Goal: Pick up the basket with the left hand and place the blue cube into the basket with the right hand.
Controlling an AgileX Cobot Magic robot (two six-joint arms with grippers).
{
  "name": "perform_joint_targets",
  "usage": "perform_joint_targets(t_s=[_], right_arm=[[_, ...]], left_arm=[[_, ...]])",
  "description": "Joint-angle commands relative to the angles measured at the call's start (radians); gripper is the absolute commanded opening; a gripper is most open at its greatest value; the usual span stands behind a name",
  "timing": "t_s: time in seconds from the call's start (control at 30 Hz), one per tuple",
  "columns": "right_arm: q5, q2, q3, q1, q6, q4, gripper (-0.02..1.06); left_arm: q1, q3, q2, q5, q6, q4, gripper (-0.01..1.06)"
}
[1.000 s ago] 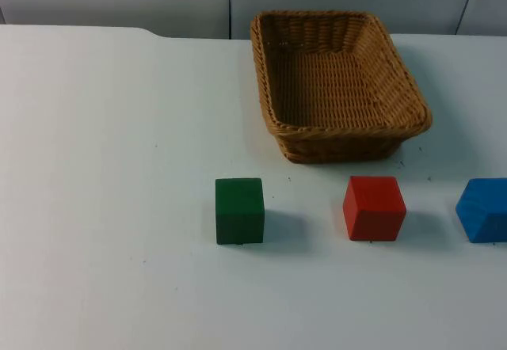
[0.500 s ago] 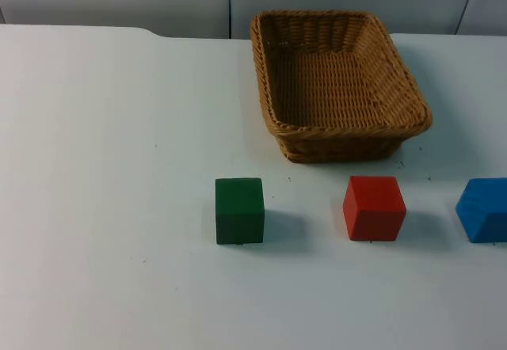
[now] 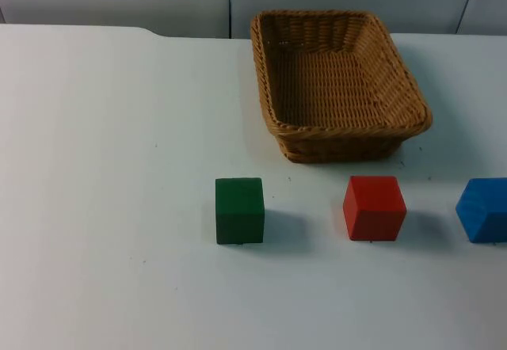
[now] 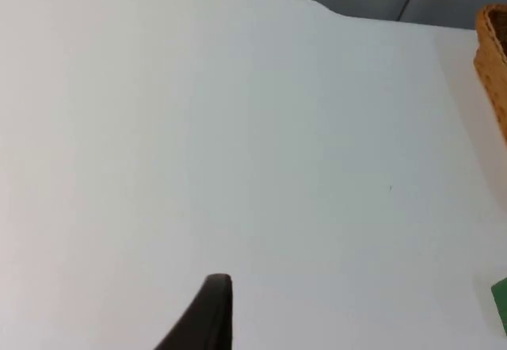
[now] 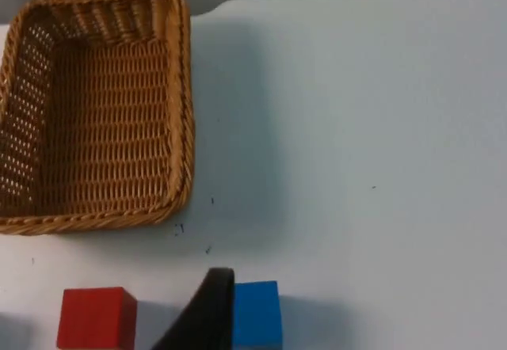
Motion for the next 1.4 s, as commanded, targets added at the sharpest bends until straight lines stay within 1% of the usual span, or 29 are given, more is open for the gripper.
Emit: perform_joint_targets(t_s=[0.0,0.07,0.13,0.17,0.3,0.4,0.5,0.53,0.67,0.7,0.77,0.8,0.87,0.93,1.07,1.1,1.27,1.3,1.37], right_arm=[[-0.016,0.064,-0.009,-0.007,-0.063,0.057,1.05],[-0.02,0.121,-0.009,-0.007,-0.086,0.084,1.05],[-0.03,0.178,-0.009,-0.007,-0.086,0.084,1.05],[-0.03,0.178,-0.009,-0.007,-0.086,0.084,1.05],[-0.07,0.267,-0.009,-0.007,-0.092,0.082,1.05],[-0.094,0.305,-0.009,-0.007,-0.092,0.082,1.05],[-0.104,0.362,-0.012,-0.007,-0.092,0.082,1.05],[-0.104,0.362,-0.012,-0.007,-0.092,0.082,1.05],[-0.108,0.425,-0.02,-0.001,-0.095,0.082,1.05],[-0.108,0.425,-0.02,-0.001,-0.095,0.082,1.05],[-0.113,0.457,-0.024,0.014,-0.095,0.084,1.03],[-0.113,0.468,-0.024,0.023,-0.095,0.082,1.03],[-0.113,0.485,-0.024,0.046,-0.107,0.082,1.03],[-0.111,0.49,-0.024,0.059,-0.113,0.082,1.03],[-0.115,0.525,-0.024,0.105,-0.118,0.08,1.03],[-0.115,0.525,-0.024,0.105,-0.118,0.08,1.03],[-0.118,0.583,-0.022,0.109,-0.113,0.08,1.03],[-0.118,0.583,-0.022,0.109,-0.113,0.08,1.03],[-0.118,0.609,-0.022,0.109,-0.111,0.085,1.03]], left_arm=[[-0.007,-0.039,0.06,-0.03,0.058,-0.059,1.05],[-0.007,-0.087,0.122,-0.035,0.113,-0.115,1.05],[-0.007,-0.133,0.187,-0.037,0.163,-0.16,1.05],[-0.007,-0.133,0.187,-0.037,0.163,-0.16,1.05],[-0.007,-0.216,0.296,-0.038,0.239,-0.24,1.05],[-0.007,-0.246,0.344,-0.041,0.265,-0.269,1.05],[-0.007,-0.278,0.416,-0.043,0.333,-0.344,1.05],[-0.007,-0.278,0.416,-0.043,0.333,-0.344,1.05],[-0.007,-0.282,0.516,-0.074,0.479,-0.514,1.05],[-0.007,-0.282,0.516,-0.074,0.479,-0.514,1.05],[-0.007,-0.284,0.581,-0.084,0.577,-0.635,1.05],[-0.007,-0.289,0.612,-0.084,0.617,-0.666,1.05],[-0.009,-0.317,0.678,-0.08,0.651,-0.711,1.05],[-0.011,-0.326,0.69,-0.08,0.653,-0.711,1.05],[-0.045,-0.441,0.848,-0.058,0.653,-0.711,1.05],[-0.045,-0.441,0.848,-0.058,0.653,-0.711,1.05],[-0.119,-0.57,1.02,-0.041,0.653,-0.711,1.05],[-0.119,-0.57,1.02,-0.041,0.653,-0.711,1.05],[-0.146,-0.628,1.081,-0.039,0.653,-0.711,1.05]])
